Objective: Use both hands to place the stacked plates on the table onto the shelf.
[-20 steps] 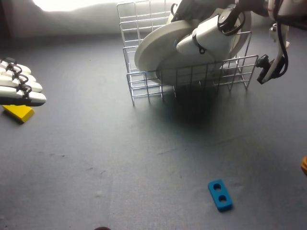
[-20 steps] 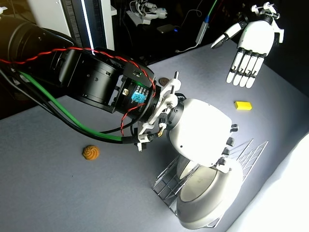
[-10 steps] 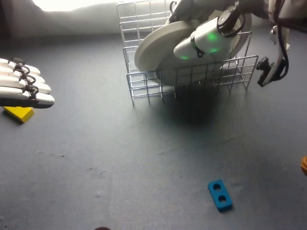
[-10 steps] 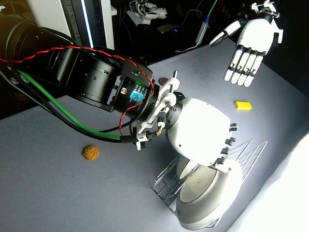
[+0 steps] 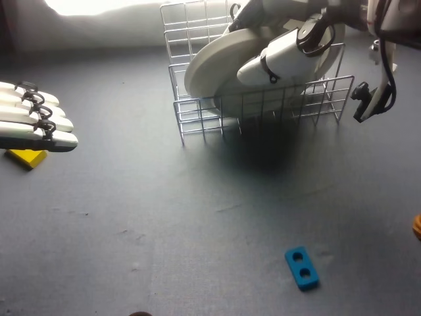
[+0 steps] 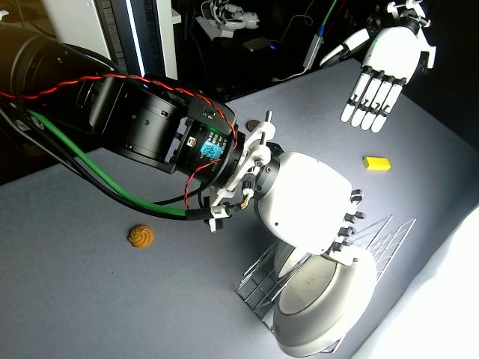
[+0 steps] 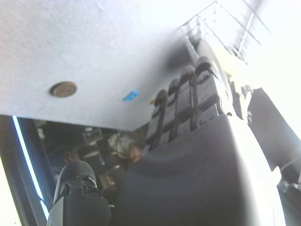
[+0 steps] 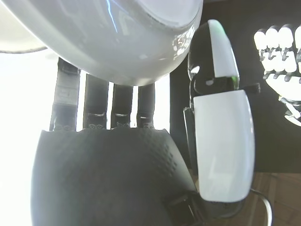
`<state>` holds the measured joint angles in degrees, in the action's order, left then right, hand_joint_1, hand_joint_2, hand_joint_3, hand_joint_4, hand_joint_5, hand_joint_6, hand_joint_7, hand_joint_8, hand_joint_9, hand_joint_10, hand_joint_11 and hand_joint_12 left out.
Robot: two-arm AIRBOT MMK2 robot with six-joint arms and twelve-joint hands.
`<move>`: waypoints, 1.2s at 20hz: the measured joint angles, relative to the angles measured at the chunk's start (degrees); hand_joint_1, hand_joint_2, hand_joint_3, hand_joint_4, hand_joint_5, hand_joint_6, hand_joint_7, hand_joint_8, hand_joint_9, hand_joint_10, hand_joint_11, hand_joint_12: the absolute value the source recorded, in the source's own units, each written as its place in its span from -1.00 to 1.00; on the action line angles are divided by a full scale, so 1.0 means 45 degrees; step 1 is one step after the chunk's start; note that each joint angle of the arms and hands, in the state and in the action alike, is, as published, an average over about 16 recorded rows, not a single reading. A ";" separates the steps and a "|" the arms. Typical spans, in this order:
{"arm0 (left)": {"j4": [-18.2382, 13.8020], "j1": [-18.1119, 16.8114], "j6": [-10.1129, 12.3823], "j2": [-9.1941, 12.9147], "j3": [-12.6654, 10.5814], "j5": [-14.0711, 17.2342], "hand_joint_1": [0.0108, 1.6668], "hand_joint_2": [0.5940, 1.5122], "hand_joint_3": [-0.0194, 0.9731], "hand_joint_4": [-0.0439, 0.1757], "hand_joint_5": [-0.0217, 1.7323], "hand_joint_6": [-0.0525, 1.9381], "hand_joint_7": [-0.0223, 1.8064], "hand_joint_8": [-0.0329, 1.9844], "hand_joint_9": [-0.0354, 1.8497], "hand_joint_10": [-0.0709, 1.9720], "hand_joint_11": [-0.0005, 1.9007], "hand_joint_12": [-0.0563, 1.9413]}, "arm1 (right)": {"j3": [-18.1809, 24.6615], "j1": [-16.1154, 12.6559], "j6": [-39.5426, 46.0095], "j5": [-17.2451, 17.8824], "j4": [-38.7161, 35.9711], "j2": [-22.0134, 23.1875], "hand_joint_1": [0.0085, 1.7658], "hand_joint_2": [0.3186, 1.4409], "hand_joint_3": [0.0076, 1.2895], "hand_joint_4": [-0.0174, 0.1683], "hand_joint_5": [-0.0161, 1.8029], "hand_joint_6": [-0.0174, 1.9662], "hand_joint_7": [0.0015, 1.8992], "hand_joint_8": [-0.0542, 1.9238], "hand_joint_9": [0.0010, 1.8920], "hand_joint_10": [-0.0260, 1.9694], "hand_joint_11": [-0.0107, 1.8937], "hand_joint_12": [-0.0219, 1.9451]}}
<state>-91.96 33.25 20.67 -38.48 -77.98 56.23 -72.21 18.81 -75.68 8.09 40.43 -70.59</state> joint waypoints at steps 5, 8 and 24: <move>-0.0056 -0.0011 0.0000 0.0000 0.0026 0.0001 -0.99 -0.10 -0.93 -0.60 -0.95 -0.93 -0.96 -0.96 -0.94 -0.92 -0.98 -0.93 | 0.0008 -0.0208 -0.0001 -0.0031 -0.0075 0.0008 0.13 0.18 -0.99 -0.85 -0.20 -0.96 -0.14 -0.95 -0.15 -0.96 -0.64 0.25; -0.0100 -0.0028 0.0007 0.0001 0.0058 -0.0012 -0.99 -0.10 -0.93 -0.60 -0.95 -0.93 -0.96 -0.96 -0.94 -0.92 -0.99 -0.93 | 0.0025 -0.0385 -0.0001 -0.0063 -0.0164 0.0044 0.15 0.12 -0.99 -0.85 -0.22 -0.96 -0.16 -0.95 -0.18 -0.96 -0.66 0.23; -0.0743 -0.0429 0.0237 0.0068 0.0765 0.0064 -0.99 -0.10 -0.93 -0.63 -0.95 -0.93 -0.96 -0.96 -0.94 -0.92 -0.99 -0.93 | 0.2805 -0.1117 -0.0186 0.0967 -0.2896 0.2931 0.19 0.01 -0.99 -0.85 -0.25 -0.96 -0.19 -0.94 -0.20 -0.96 -0.68 0.20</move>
<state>-95.30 31.32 21.73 -38.17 -74.53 56.52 -59.58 13.78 -76.51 12.44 27.40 -57.40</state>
